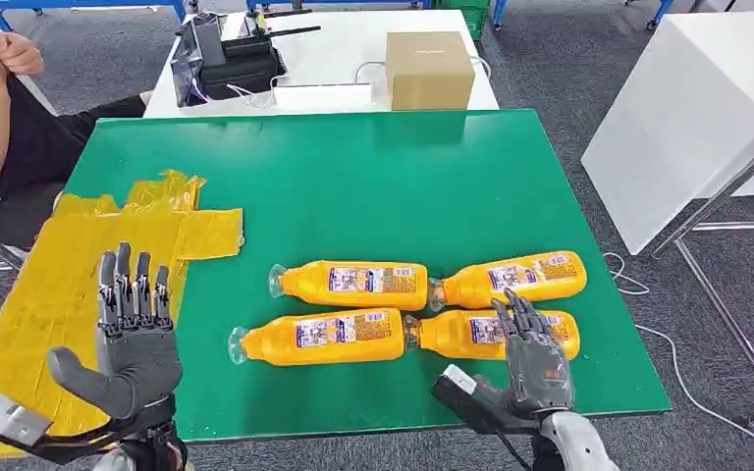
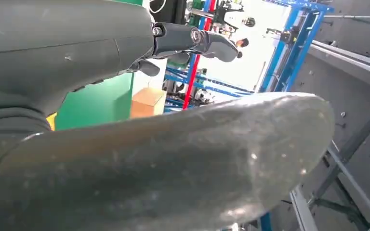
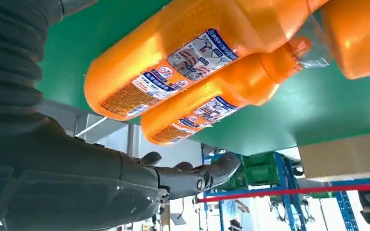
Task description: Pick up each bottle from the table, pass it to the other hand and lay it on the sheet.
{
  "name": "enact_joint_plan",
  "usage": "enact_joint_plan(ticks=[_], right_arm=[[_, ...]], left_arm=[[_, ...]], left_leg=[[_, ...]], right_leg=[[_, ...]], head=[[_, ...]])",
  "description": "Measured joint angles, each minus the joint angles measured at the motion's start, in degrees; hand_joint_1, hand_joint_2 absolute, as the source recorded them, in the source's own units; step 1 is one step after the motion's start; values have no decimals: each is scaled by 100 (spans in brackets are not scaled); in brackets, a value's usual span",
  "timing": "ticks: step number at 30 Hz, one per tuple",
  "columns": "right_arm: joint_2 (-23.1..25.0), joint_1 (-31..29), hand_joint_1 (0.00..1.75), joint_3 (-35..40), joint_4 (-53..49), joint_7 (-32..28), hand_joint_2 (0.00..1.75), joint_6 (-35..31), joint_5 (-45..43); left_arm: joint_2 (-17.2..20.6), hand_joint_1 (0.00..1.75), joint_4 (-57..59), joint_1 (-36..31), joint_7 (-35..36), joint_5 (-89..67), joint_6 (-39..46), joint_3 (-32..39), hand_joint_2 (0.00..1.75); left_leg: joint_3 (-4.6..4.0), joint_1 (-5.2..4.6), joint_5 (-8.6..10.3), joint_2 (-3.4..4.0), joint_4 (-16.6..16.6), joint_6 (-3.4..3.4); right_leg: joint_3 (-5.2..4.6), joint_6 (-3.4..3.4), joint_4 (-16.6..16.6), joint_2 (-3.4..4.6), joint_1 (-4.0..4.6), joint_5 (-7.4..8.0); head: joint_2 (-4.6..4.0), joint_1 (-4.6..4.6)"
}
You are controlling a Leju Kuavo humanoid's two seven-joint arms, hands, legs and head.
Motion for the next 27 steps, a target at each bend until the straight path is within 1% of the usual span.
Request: enact_joint_plan(ticks=[3,7,27], right_arm=[[13,-215,0,0,188,-46,175,207,85],[22,-369,0,0,341,-70,175,264,105],[52,-466,0,0,575,-76,175,262,111]], left_arm=[[-4,0,31,-43,44,22,0,9,0],[-7,0,59,-80,48,31,0,22,0],[-7,0,94,-97,48,33,0,33,0]], left_leg=[[1,0,0,0,0,0],[1,0,1,-2,1,0],[-1,0,0,-2,1,0]], right_leg=[[0,0,0,0,0,1],[1,0,0,0,0,1],[0,0,0,0,0,0]], head=[[0,-2],[0,-2],[0,-2]])
